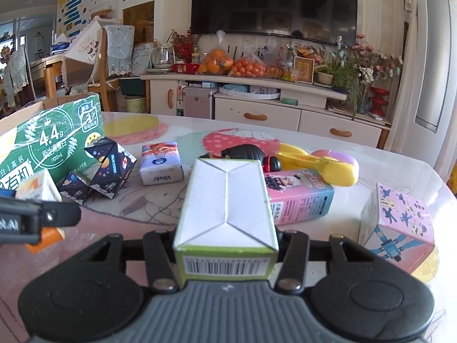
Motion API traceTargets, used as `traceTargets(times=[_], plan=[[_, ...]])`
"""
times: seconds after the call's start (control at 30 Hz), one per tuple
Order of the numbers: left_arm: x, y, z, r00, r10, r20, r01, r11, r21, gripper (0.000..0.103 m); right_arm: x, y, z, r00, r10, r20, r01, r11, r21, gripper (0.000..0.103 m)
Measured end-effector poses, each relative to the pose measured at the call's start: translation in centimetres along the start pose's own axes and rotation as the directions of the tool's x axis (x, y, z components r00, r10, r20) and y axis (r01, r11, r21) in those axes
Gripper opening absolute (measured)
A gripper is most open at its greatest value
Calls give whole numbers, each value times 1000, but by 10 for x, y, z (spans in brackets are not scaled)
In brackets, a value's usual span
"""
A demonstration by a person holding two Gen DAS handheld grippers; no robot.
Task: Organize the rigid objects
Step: 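Close the left tool on the orange-white medicine box while right tool holds the carton, then carry both held boxes over the cardboard box and open both tools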
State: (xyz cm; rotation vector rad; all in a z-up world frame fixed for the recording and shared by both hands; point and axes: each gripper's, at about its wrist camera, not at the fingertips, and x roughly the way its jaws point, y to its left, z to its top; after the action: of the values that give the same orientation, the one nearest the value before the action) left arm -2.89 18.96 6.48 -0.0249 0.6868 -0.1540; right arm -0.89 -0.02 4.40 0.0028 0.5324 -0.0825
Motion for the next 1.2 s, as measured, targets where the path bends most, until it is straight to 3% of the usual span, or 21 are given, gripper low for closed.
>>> traceTargets(times=[0.37,0.77,1.2], plan=[[-33,14,17,995,-59,76,59,998,-3,88,-15,15,2,999,-47,15,46,999,20,49],[-67,39,34,983,-97,156,103,994,-34,88,-49,52,20,996,-32,83,31,999,12,49],[-75,91,56,982,33,189,-3,988,-157,88,-49,127,66,985,84,149,-70,993,-98,49]])
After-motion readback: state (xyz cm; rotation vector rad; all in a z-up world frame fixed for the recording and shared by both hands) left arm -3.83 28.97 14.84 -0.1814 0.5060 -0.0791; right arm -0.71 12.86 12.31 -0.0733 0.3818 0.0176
